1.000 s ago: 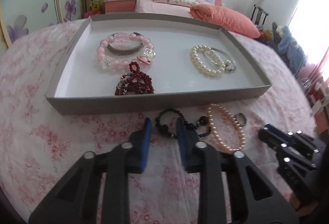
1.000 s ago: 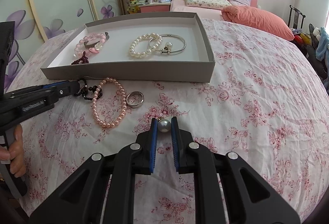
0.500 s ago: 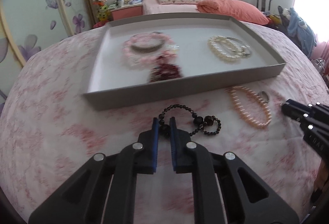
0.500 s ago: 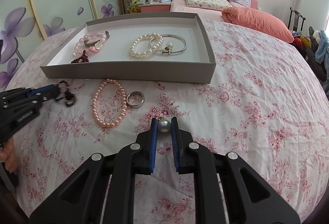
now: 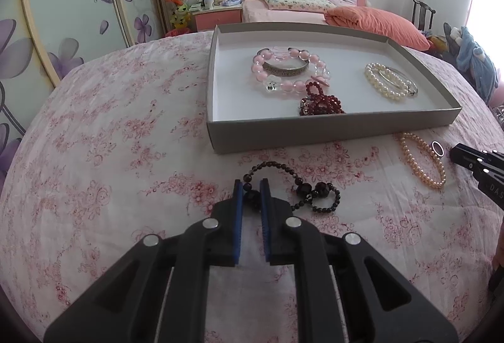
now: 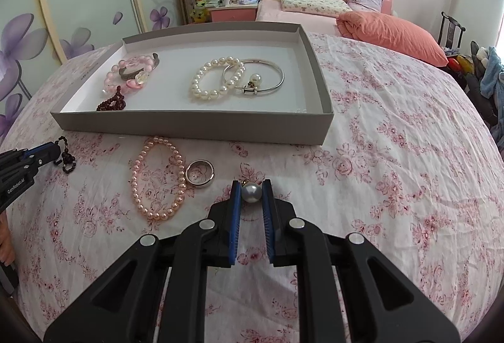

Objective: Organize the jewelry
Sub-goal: 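Close left tool on the black bead bracelet while right tool holds the pearl earring, then lift the black bracelet and pearl earring and carry both over the tray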

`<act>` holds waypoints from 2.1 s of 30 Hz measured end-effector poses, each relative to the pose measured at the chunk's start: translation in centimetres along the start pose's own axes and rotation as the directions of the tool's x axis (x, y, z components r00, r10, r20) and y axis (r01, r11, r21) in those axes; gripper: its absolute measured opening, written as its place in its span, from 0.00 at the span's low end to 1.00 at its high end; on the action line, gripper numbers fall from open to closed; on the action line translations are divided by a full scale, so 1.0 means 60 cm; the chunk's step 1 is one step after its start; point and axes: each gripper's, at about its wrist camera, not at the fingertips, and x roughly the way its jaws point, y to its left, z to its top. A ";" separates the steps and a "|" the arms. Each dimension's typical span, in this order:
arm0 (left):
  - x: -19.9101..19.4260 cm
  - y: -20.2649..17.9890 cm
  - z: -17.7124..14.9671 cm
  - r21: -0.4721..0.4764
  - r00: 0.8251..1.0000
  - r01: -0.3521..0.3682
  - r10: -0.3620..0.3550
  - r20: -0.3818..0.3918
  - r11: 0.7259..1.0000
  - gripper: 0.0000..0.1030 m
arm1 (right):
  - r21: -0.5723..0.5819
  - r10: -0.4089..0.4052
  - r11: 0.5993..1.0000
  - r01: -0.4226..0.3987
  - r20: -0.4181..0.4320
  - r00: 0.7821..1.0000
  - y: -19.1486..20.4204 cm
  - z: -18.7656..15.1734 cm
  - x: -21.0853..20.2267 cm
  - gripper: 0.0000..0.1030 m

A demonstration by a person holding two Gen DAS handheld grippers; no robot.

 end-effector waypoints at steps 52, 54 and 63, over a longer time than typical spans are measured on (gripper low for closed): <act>-0.129 -0.028 0.026 0.031 0.955 0.139 -0.142 0.259 0.990 0.11 | 0.010 0.099 0.994 -0.109 0.346 0.933 0.035 0.034 -0.143 0.14; -0.140 -0.029 0.032 0.028 0.948 0.142 -0.144 0.283 0.989 0.11 | -0.003 0.099 0.994 -0.106 0.376 0.921 0.042 0.038 -0.153 0.14; -0.175 -0.044 0.054 0.037 0.920 0.122 -0.127 0.371 0.992 0.11 | -0.055 0.084 0.996 -0.066 0.484 0.871 0.066 0.054 -0.188 0.14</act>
